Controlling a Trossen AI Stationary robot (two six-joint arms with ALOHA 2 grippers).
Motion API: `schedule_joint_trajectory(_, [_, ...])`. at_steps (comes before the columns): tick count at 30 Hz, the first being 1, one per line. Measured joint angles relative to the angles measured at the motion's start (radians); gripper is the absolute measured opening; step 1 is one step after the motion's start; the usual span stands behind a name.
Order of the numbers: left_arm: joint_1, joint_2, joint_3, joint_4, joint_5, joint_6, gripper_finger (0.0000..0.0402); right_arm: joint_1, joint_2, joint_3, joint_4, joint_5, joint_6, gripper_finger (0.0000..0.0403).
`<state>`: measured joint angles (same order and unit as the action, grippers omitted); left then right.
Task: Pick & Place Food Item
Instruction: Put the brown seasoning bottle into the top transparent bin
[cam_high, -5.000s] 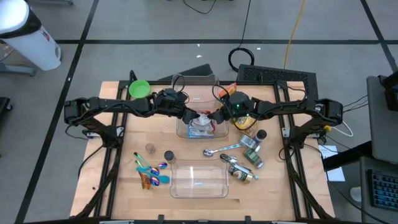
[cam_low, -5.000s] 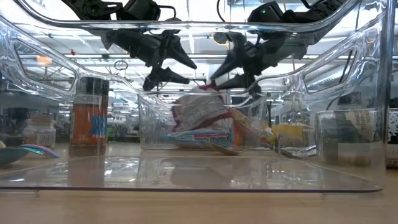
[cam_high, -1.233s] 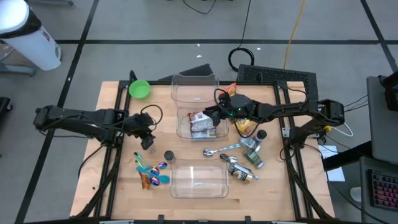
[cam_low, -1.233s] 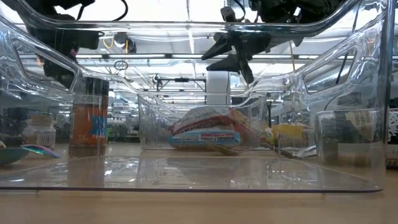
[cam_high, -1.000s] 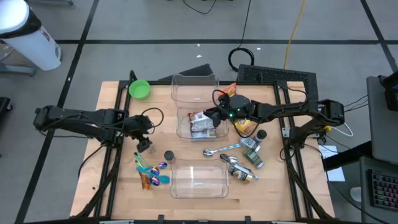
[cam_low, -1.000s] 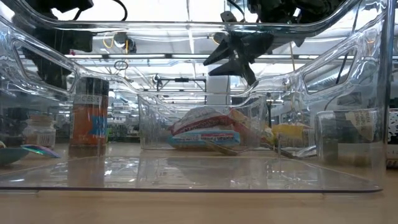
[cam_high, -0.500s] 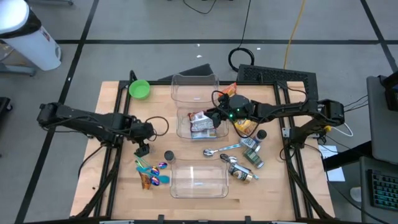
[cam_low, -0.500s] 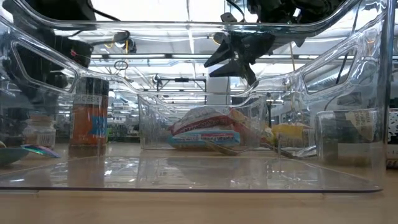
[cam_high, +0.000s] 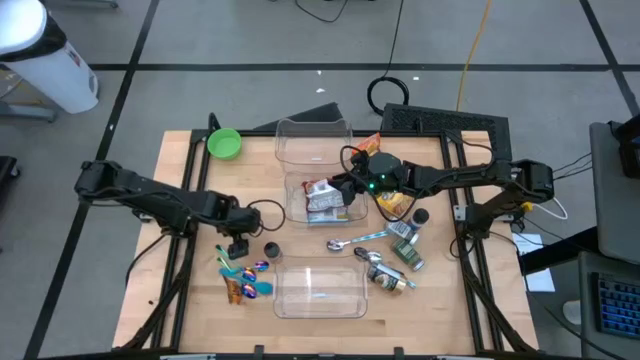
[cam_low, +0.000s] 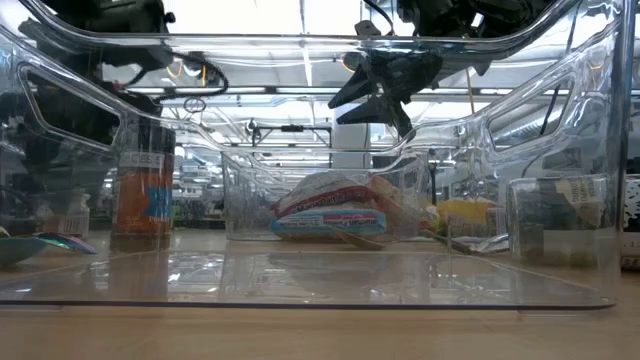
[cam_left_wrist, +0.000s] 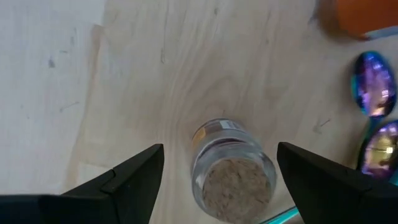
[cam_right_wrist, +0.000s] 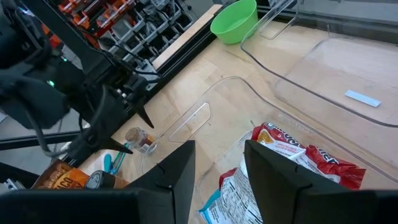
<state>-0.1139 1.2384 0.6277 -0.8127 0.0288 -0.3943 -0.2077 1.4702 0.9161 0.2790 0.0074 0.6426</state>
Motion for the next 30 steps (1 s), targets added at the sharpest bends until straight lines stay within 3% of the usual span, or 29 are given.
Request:
schedule_joint_trajectory(8, [0.000, 0.075, 0.000, 0.001, 0.030, 0.008, 0.0299, 0.000, 0.000, 0.000, -0.001, -0.001, 0.000, 0.0130])
schedule_joint_trajectory(16, [0.005, 0.081, 0.000, 0.004, 0.016, 0.012, 0.0195, 0.000, 0.000, 0.000, -0.001, -0.003, -0.010, 0.0130])
schedule_joint_trajectory(30, [0.074, 0.069, 0.014, -0.063, 0.071, 0.138, 0.0195, 0.000, 0.000, 0.000, -0.001, -0.003, -0.030, 0.0130])
